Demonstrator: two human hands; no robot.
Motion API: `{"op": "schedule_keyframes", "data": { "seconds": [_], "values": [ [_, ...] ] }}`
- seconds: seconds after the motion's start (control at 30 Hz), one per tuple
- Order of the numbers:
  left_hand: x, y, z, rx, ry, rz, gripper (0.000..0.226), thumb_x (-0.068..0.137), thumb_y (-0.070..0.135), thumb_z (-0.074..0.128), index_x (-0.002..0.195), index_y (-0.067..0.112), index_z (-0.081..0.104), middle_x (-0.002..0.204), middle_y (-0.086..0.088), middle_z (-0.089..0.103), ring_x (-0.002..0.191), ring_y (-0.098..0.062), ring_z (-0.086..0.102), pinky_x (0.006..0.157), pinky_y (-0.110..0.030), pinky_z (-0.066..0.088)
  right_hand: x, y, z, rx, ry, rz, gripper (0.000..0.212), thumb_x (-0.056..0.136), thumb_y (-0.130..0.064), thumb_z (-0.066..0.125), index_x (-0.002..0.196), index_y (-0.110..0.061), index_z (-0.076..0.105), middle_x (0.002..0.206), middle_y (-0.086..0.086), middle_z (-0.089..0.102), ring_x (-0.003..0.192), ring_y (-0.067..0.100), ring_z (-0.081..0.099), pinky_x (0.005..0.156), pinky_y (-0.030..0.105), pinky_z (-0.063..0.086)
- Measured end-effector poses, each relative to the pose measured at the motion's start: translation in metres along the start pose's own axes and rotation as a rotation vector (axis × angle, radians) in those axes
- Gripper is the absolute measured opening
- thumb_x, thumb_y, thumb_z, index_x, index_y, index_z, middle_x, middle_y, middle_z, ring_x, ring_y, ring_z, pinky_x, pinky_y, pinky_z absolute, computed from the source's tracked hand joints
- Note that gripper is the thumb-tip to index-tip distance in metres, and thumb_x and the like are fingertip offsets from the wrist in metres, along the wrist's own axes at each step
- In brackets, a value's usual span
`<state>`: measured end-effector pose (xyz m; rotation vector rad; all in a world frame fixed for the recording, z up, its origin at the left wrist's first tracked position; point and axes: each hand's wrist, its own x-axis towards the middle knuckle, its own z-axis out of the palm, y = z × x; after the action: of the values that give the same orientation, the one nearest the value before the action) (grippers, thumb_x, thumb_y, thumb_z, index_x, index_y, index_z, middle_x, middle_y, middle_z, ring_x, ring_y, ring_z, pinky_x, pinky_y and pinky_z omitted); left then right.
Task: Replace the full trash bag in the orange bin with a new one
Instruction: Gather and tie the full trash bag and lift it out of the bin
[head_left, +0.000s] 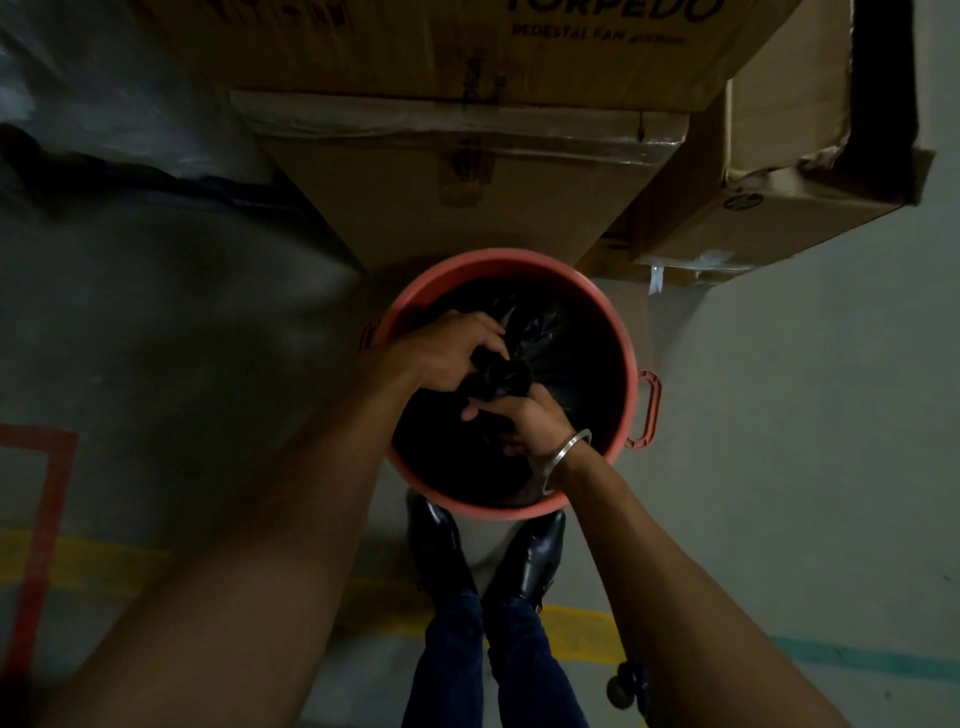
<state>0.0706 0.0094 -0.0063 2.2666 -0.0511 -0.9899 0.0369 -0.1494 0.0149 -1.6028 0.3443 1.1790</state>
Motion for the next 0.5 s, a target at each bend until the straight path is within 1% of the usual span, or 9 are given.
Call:
{"op": "schedule_keyframes", "data": {
  "seconds": [0.03, 0.07, 0.1, 0.17, 0.23, 0.33, 0.4, 0.43, 0.5],
  "values": [
    [-0.001, 0.000, 0.002, -0.033, 0.022, -0.030, 0.057, 0.065, -0.002, 0.080, 0.119, 0.016, 0.069, 0.146, -0.001, 0.044, 0.133, -0.023, 0.041, 0.113, -0.035, 0.034, 0.001, 0.004, -0.001, 0.079, -0.001, 0.001, 0.019, 0.079, -0.031, 0.066, 0.077, -0.013, 0.072, 0.063, 0.006, 0.052, 0.042, 0.007, 0.037, 0.040, 0.018, 0.025],
    [-0.002, -0.001, 0.005, -0.066, 0.040, -0.055, 0.063, 0.060, 0.000, 0.081, 0.119, 0.017, 0.068, 0.143, 0.001, 0.045, 0.129, -0.020, 0.043, 0.108, -0.033, 0.038, 0.002, 0.007, -0.002, 0.172, 0.000, -0.007, 0.028, 0.085, -0.036, 0.062, 0.076, -0.011, 0.070, 0.058, 0.006, 0.046, 0.038, 0.008, 0.032, 0.038, 0.017, 0.022],
    [-0.003, -0.001, 0.008, -0.095, 0.066, -0.067, 0.062, 0.058, 0.004, 0.081, 0.118, 0.017, 0.068, 0.140, 0.002, 0.046, 0.125, -0.018, 0.046, 0.103, -0.030, 0.041, 0.002, 0.008, -0.002, 0.235, 0.025, -0.016, 0.039, 0.089, -0.044, 0.056, 0.071, -0.011, 0.069, 0.053, 0.004, 0.043, 0.035, 0.008, 0.029, 0.038, 0.016, 0.021],
    [-0.005, -0.001, 0.015, -0.080, 0.175, -0.043, 0.047, 0.068, 0.014, 0.078, 0.114, 0.016, 0.068, 0.135, 0.002, 0.047, 0.121, -0.017, 0.049, 0.095, -0.024, 0.040, 0.004, 0.008, 0.000, 0.249, 0.132, -0.001, 0.057, 0.089, -0.060, 0.047, 0.059, -0.015, 0.067, 0.049, 0.002, 0.047, 0.032, 0.010, 0.034, 0.037, 0.017, 0.026],
    [-0.008, -0.001, 0.022, -0.022, 0.303, -0.016, 0.036, 0.076, 0.022, 0.072, 0.112, 0.017, 0.068, 0.132, 0.003, 0.047, 0.120, -0.017, 0.051, 0.094, -0.024, 0.042, 0.007, 0.008, 0.004, 0.282, 0.234, 0.046, 0.061, 0.089, -0.062, 0.044, 0.055, -0.015, 0.065, 0.053, 0.006, 0.053, 0.031, 0.012, 0.037, 0.036, 0.018, 0.029],
    [-0.013, 0.005, 0.034, -0.041, 0.472, -0.017, 0.031, 0.081, 0.022, 0.065, 0.112, 0.022, 0.066, 0.125, 0.003, 0.049, 0.114, -0.018, 0.053, 0.091, -0.032, 0.047, 0.011, 0.005, 0.010, 0.507, 0.313, 0.157, 0.044, 0.089, -0.048, 0.049, 0.070, -0.012, 0.065, 0.057, 0.008, 0.059, 0.029, 0.012, 0.038, 0.038, 0.017, 0.029],
    [-0.016, 0.007, 0.041, -0.116, 0.549, -0.048, 0.031, 0.082, 0.017, 0.063, 0.112, 0.023, 0.067, 0.123, 0.000, 0.049, 0.116, -0.020, 0.052, 0.093, -0.036, 0.048, 0.011, 0.001, 0.012, 0.610, 0.339, 0.221, 0.029, 0.088, -0.039, 0.051, 0.081, -0.014, 0.065, 0.054, 0.004, 0.060, 0.033, 0.013, 0.041, 0.041, 0.017, 0.031],
    [-0.017, 0.007, 0.045, -0.147, 0.587, -0.067, 0.033, 0.082, 0.015, 0.063, 0.113, 0.024, 0.067, 0.122, -0.001, 0.049, 0.116, -0.021, 0.052, 0.093, -0.037, 0.048, 0.011, -0.002, 0.013, 0.630, 0.365, 0.242, 0.023, 0.087, -0.034, 0.052, 0.084, -0.014, 0.064, 0.051, 0.003, 0.059, 0.034, 0.013, 0.042, 0.041, 0.018, 0.032],
    [-0.020, 0.010, 0.051, -0.170, 0.665, -0.107, 0.038, 0.082, 0.016, 0.064, 0.116, 0.031, 0.063, 0.121, -0.001, 0.046, 0.114, -0.021, 0.052, 0.089, -0.034, 0.049, 0.014, -0.006, 0.012, 0.690, 0.441, 0.259, 0.014, 0.085, -0.021, 0.055, 0.081, -0.010, 0.063, 0.050, 0.004, 0.059, 0.035, 0.014, 0.047, 0.039, 0.019, 0.036]
  ]
}}
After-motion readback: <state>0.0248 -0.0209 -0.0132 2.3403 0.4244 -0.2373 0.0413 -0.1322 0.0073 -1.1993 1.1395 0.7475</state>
